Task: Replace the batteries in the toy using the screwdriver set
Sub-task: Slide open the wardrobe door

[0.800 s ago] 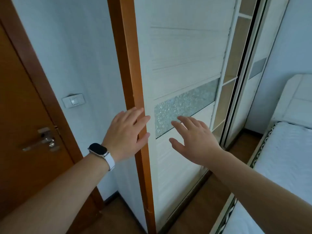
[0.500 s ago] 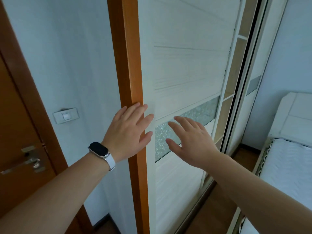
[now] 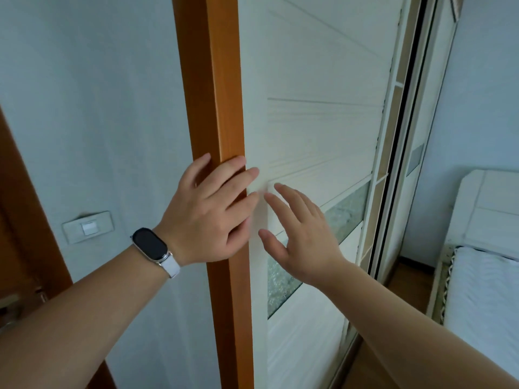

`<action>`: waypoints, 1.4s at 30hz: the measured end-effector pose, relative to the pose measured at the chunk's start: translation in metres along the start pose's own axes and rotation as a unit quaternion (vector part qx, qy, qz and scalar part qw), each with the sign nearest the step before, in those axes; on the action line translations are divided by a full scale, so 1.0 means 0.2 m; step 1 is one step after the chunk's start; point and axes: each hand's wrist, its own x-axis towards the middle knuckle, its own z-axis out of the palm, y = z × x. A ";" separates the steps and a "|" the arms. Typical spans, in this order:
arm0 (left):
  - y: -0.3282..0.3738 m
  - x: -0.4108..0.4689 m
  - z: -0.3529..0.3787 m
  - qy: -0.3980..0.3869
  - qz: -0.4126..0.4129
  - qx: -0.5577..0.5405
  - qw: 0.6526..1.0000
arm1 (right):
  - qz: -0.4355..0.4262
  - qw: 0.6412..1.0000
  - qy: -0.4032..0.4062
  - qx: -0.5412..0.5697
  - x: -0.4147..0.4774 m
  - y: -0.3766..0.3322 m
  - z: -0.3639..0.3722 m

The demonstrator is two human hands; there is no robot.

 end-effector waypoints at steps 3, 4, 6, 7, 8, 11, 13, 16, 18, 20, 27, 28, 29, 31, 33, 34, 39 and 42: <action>-0.03 -0.01 0.05 0.015 0.023 -0.009 1.000 | -0.024 0.998 0.042 0.051 0.03 0.00 0.11; -0.04 -0.01 0.06 0.022 0.027 -0.012 0.999 | -0.031 0.996 0.057 0.068 0.03 0.00 0.15; -0.05 -0.01 0.08 0.036 0.030 -0.020 0.999 | -0.042 0.991 0.084 0.098 0.03 0.00 0.23; -0.05 -0.01 0.10 0.042 0.032 -0.024 0.998 | -0.047 0.988 0.096 0.111 0.02 0.00 0.26; -0.05 -0.01 0.10 0.047 0.033 -0.028 0.998 | -0.052 0.985 0.109 0.120 0.02 0.01 0.28; -0.05 -0.01 0.13 0.056 0.037 -0.034 0.997 | -0.071 0.979 0.144 0.124 0.05 0.04 0.33; -0.06 -0.01 0.14 0.061 0.039 -0.040 0.997 | -0.077 0.976 0.166 0.121 0.06 0.06 0.37; -0.06 -0.02 0.15 0.063 0.039 -0.044 0.996 | -0.069 0.967 0.206 0.131 0.08 0.07 0.43; -0.06 -0.02 0.15 0.057 0.038 -0.039 0.997 | -0.071 0.961 0.226 0.143 0.10 0.07 0.46; -0.06 -0.02 0.15 0.050 0.035 -0.032 0.998 | -0.076 0.956 0.236 0.156 0.10 0.09 0.48; -0.05 -0.02 0.12 0.010 0.022 0.008 1.000 | -0.084 0.955 0.238 0.153 0.11 0.16 0.48; -0.04 -0.02 0.10 -0.001 0.021 0.022 1.000 | -0.082 0.956 0.238 0.149 0.10 0.17 0.47; -0.03 -0.02 0.09 -0.016 0.019 0.041 0.999 | -0.079 0.957 0.238 0.145 0.10 0.19 0.47; 0.00 -0.01 0.05 -0.052 0.013 0.086 0.995 | -0.080 0.960 0.233 0.134 0.09 0.22 0.46; 0.03 0.02 0.01 -0.085 0.003 0.114 0.990 | -0.083 0.963 0.226 0.122 0.09 0.27 0.46; 0.04 0.03 -0.02 -0.098 -0.001 0.119 0.988 | -0.083 0.964 0.223 0.116 0.09 0.30 0.45; 0.19 0.15 -0.07 -0.095 -0.052 0.107 0.988 | -0.073 0.970 0.212 0.094 0.07 0.43 0.44; 0.33 0.26 -0.02 -0.072 -0.052 0.052 0.995 | -0.047 0.979 0.184 0.073 0.06 0.51 0.45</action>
